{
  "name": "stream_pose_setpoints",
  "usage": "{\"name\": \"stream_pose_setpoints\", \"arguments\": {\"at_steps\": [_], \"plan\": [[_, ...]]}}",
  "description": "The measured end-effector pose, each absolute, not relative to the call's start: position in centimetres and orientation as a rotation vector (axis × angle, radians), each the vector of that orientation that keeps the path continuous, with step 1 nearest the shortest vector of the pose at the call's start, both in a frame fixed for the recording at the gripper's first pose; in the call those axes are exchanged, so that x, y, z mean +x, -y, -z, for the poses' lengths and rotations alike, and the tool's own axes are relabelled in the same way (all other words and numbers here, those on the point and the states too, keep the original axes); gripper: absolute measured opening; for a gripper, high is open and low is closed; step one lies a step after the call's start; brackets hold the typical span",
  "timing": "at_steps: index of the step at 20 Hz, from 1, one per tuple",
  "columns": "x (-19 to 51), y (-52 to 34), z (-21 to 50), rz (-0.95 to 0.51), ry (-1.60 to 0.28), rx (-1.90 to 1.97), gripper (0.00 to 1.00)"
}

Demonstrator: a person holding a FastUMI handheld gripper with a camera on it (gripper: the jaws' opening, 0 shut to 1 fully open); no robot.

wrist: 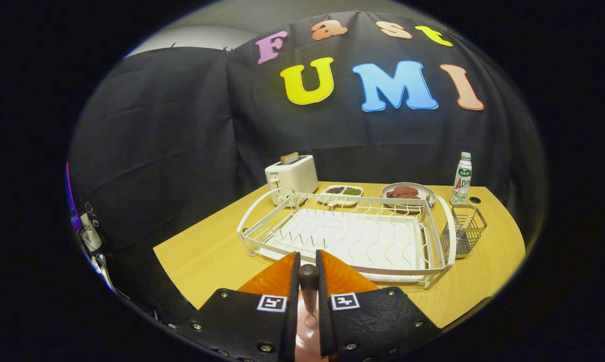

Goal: Take the plate from the dish rack, then take the spoon from the basket and place it into the plate.

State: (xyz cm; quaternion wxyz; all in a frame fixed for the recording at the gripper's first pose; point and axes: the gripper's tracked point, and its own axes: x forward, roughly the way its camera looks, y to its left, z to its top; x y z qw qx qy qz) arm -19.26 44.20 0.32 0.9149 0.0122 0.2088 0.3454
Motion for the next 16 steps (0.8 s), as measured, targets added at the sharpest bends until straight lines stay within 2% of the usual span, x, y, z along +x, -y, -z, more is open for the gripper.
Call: {"name": "stream_pose_setpoints", "arguments": {"at_steps": [16], "plan": [[-16.7,-39.5,-4.4,-0.659,-0.371,0.065,0.18]]}}
